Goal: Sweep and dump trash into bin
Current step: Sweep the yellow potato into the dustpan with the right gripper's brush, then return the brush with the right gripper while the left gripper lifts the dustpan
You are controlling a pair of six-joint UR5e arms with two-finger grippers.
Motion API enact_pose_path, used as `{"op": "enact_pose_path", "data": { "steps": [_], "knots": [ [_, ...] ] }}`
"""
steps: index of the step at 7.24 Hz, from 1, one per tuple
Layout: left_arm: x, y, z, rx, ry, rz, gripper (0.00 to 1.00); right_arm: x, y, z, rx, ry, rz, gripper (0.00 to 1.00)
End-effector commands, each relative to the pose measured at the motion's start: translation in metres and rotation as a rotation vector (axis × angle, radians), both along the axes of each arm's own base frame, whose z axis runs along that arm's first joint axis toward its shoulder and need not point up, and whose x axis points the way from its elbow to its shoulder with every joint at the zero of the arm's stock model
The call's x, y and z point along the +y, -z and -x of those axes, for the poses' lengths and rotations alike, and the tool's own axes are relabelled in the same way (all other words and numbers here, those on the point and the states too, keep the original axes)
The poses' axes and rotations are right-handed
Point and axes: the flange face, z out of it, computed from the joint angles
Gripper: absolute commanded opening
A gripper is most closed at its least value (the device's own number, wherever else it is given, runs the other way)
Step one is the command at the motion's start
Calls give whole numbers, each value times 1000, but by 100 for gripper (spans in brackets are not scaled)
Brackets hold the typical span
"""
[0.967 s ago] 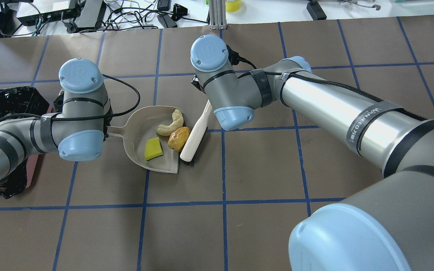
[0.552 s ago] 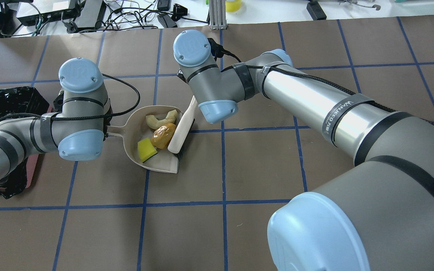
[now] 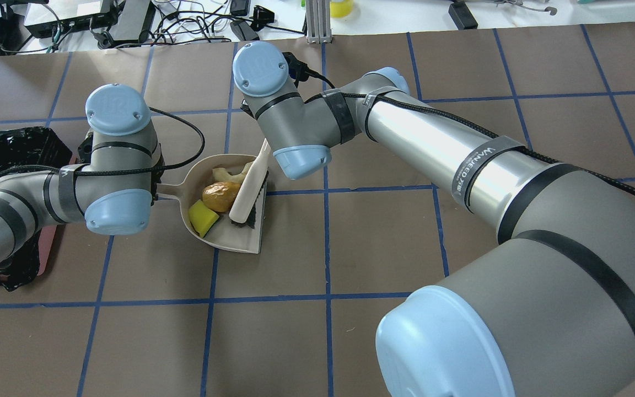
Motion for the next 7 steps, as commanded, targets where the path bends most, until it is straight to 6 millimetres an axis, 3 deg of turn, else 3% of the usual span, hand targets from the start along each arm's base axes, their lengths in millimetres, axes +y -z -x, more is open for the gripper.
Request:
{"op": "enact_pose_path", "data": {
  "steps": [1,4,5,7],
  "knots": [
    [0,-1,0,4,-1,2,0,-3,-10,15,37,-36,-28,14],
    [0,-1,1,9,1,2,0,0,-26,38,73,-60,-143,14],
    [-1,-2,0,9,3,9,0,-7,-39,63,55,-63,-188,14],
    [-5,-11,4,79,13,30,0,-30,-64,132,24,-78,-233,15]
  ]
}}
